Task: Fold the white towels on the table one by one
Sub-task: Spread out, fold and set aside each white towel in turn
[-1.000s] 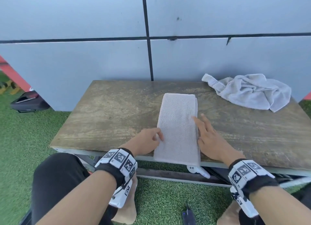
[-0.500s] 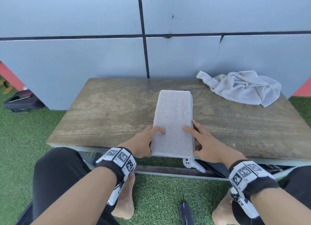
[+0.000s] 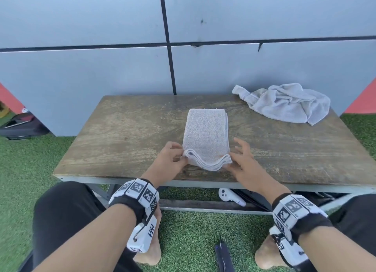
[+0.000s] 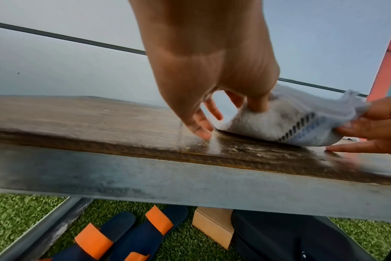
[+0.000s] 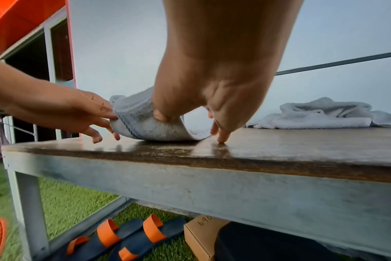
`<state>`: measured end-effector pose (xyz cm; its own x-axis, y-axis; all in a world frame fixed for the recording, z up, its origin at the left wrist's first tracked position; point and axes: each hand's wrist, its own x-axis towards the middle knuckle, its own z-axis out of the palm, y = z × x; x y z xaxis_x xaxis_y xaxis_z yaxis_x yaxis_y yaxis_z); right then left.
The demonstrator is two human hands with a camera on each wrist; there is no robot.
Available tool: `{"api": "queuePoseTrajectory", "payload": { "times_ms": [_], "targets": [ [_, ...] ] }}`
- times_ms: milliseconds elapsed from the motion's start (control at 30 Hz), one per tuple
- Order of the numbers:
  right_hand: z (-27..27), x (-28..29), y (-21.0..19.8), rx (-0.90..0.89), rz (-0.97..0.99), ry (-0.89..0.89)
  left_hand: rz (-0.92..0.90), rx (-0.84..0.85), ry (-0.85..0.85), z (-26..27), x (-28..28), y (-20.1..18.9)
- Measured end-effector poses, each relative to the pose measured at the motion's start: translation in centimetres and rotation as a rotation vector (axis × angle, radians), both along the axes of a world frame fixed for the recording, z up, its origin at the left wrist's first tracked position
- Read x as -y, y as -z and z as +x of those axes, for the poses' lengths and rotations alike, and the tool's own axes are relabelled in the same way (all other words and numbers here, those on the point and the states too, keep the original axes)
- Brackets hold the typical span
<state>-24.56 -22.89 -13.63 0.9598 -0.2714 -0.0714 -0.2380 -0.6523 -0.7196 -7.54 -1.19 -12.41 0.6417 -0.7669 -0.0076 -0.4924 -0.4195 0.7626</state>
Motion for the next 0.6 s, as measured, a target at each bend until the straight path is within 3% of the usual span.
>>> {"api": "queuePoseTrajectory", "payload": {
  "times_ms": [167,600],
  "targets": [
    [0.4,-0.8,-1.1,0.231,-0.013,-0.007,-0.222,0.028,-0.122,-1.0,0.6,-0.1],
    [2.7,0.0,-0.4,0.109,0.030,0.132,-0.089,0.007,-0.275,-0.9,2.3,0.8]
  ]
}}
